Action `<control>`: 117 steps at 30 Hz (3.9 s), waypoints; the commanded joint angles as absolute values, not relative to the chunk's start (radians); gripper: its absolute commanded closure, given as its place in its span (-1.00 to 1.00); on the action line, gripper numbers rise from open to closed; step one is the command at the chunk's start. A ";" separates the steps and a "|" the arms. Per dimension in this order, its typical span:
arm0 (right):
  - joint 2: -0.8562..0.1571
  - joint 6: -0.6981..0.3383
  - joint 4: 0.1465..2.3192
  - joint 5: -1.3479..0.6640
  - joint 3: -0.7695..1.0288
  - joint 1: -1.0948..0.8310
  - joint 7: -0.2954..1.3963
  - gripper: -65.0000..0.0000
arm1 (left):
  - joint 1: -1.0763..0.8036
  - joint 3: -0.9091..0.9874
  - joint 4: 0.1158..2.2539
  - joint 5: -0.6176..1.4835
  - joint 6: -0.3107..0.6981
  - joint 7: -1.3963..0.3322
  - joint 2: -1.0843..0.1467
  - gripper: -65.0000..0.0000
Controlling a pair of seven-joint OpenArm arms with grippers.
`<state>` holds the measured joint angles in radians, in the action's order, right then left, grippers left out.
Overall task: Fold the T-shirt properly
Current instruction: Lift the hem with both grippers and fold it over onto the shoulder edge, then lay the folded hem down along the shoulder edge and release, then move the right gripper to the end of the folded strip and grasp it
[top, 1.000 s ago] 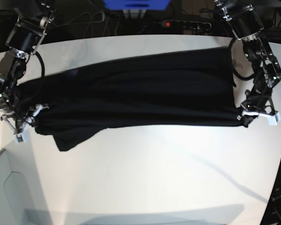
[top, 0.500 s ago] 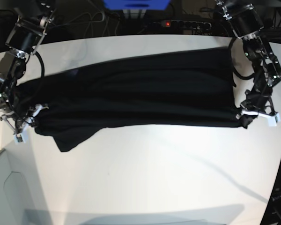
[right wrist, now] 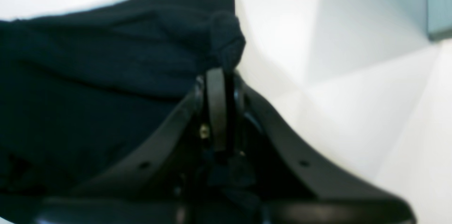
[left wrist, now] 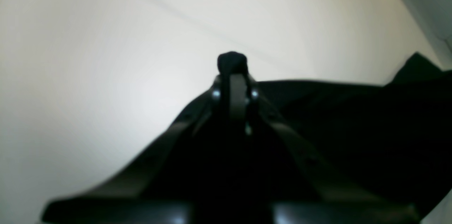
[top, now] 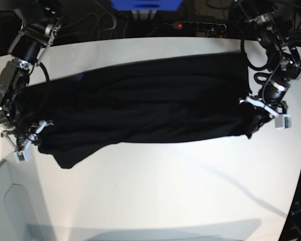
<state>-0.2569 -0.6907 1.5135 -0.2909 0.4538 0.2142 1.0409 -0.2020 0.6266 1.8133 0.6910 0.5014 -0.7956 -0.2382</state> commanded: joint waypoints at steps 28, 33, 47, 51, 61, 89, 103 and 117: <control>-0.367 -0.698 1.580 -0.300 0.455 0.018 1.024 1.00 | -0.263 0.725 1.765 0.323 0.516 -0.771 -0.174 1.00; -0.358 -0.698 1.540 -0.298 0.450 0.008 1.020 0.99 | -0.278 0.723 1.715 0.320 0.513 -0.771 -0.174 1.00; -0.401 -0.698 1.520 -0.298 0.418 0.019 1.024 0.42 | -0.312 0.630 1.709 0.318 0.506 -0.777 -0.182 0.47; -0.412 -0.698 1.520 -0.298 0.420 0.042 1.024 0.10 | -0.312 0.633 1.709 0.318 0.506 -0.777 -0.182 0.28; -0.470 -0.698 1.586 -0.297 0.489 0.099 1.024 0.08 | -0.312 0.636 1.709 0.318 0.506 -0.779 -0.176 0.29; -0.438 -0.698 1.707 -0.297 0.538 0.084 1.032 0.08 | -0.312 0.638 1.653 0.318 0.506 -0.773 -0.176 0.29; -0.349 -0.698 1.222 -0.302 0.372 0.420 1.076 0.07 | -0.338 0.636 1.664 0.323 0.506 -0.773 -0.173 0.29; -0.375 -0.698 0.792 -0.302 0.277 0.542 0.866 0.07 | -0.344 0.638 1.664 0.325 0.506 -0.776 -0.173 0.29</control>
